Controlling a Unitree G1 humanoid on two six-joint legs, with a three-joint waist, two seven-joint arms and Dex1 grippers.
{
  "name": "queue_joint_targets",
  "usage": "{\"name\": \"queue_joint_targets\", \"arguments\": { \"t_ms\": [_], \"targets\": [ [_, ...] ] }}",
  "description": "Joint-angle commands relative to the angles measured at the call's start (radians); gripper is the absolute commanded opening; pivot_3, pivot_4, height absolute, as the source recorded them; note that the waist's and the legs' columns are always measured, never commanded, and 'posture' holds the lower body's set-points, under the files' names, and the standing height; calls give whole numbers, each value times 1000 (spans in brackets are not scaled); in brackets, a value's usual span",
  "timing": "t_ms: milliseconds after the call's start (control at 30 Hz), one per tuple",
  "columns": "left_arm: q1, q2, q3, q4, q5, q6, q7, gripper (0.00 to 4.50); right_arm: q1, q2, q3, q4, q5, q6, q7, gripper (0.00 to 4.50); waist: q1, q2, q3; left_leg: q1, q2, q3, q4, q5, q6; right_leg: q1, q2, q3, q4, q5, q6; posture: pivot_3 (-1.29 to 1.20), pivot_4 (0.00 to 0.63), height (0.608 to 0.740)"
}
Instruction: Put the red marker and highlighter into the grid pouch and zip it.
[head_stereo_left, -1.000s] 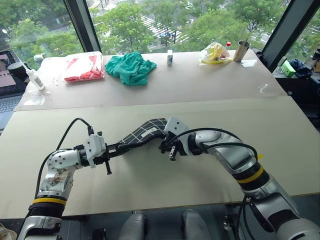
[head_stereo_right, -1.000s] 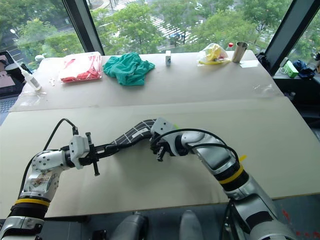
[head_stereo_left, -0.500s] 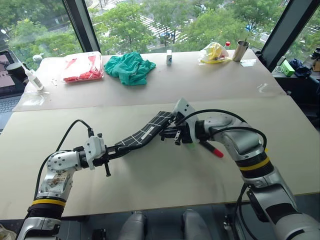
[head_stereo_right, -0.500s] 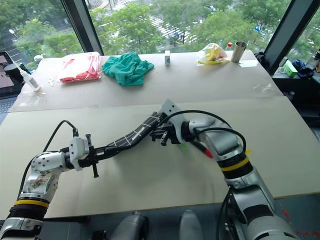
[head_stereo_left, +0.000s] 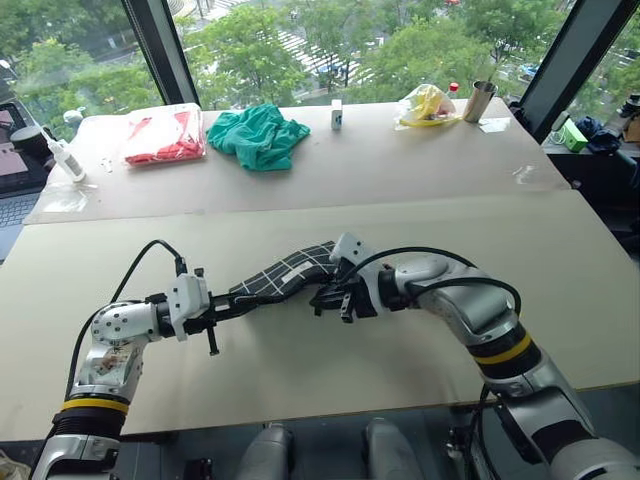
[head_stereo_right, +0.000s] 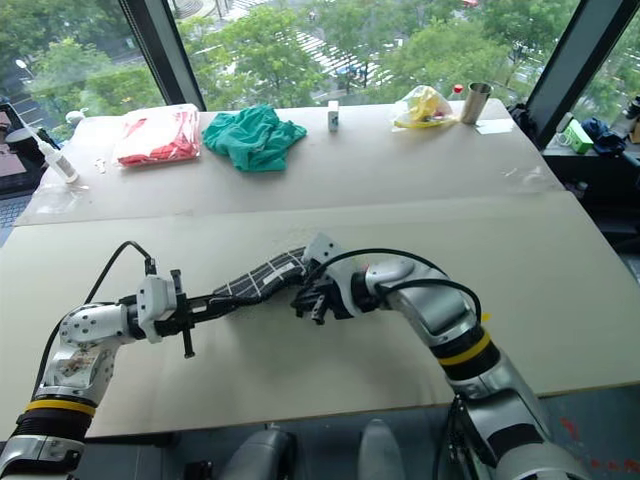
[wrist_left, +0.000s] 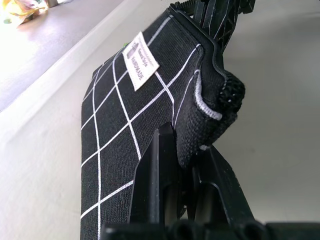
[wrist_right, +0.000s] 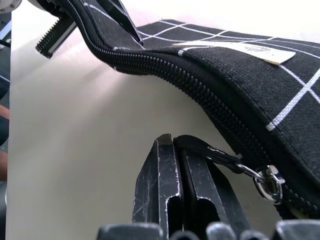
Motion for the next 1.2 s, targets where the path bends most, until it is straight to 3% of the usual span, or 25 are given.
{"name": "queue_joint_targets", "arguments": {
  "t_ms": [33,200,333,500,867,1200],
  "targets": [
    [-2,8,13,-16,-15,-1,-9,0,-35,30,-24,-41,47,26,7,20,1,0,0,0,0,0,0,0,0,0,0,0,0,0,0,0,150,740],
    [-3,4,11,-13,-13,1,-14,0,-9,-35,14,-128,88,25,89,20,3,0,0,0,0,0,0,0,0,0,0,0,0,0,0,0,150,740],
    [-9,3,12,-8,-13,2,-19,0,-30,-78,33,-4,-12,-66,63,20,2,0,0,0,0,0,0,0,0,0,0,0,0,0,0,0,150,740],
    [-8,4,12,-2,-11,0,-25,0,-127,-15,-69,167,-24,-73,-13,20,-3,0,0,0,0,0,0,0,0,0,0,0,1,0,0,0,150,740],
    [-25,3,9,17,-8,-5,-37,0,-68,103,-41,-49,119,159,-21,20,1,0,0,-1,0,0,0,0,0,-2,0,0,1,0,0,0,150,740],
    [-26,-3,6,22,-6,-9,-41,0,-94,186,-136,-24,212,291,-52,20,-1,0,0,-1,0,-1,0,0,0,-2,0,0,2,0,0,0,150,740]
  ]
}}
